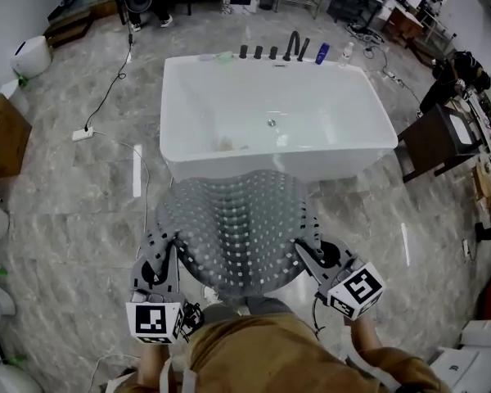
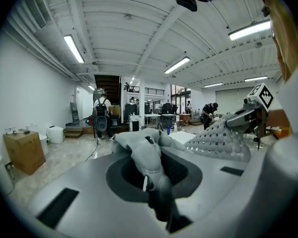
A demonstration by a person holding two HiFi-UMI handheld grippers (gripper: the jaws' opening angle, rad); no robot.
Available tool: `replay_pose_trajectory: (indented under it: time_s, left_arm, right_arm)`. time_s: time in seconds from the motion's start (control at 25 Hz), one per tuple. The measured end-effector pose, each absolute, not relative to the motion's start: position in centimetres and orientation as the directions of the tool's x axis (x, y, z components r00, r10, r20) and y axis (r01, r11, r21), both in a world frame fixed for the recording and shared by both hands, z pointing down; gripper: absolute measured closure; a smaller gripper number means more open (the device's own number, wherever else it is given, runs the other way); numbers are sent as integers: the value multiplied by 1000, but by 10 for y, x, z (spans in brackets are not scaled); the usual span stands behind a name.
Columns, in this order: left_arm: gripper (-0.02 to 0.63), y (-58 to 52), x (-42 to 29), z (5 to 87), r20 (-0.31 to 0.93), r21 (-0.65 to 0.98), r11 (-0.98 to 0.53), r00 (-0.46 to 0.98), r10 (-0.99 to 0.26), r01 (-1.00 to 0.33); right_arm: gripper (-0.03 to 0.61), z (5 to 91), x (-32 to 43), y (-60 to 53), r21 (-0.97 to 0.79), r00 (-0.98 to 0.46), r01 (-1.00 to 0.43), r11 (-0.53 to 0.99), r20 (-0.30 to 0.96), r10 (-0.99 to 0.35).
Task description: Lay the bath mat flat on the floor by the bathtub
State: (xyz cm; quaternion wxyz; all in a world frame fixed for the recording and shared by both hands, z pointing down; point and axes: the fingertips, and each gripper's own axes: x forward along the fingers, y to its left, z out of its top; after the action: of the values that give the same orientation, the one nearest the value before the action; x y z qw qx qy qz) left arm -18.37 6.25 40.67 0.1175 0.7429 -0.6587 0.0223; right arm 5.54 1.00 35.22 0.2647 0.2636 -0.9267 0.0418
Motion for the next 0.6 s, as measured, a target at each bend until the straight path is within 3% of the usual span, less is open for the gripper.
replay_pose_trajectory:
  time_s: [0.32, 0.6]
  left_arm:
    - [571, 50, -151, 395, 227, 72, -1, 17, -974, -997]
    - [571, 32, -138, 407, 253, 47, 7, 5, -967, -999]
  right_arm:
    - [526, 344, 91, -30, 55, -775, -408, 911, 507, -378]
    - [526, 360, 92, -48, 130, -756, -377, 917, 529, -386]
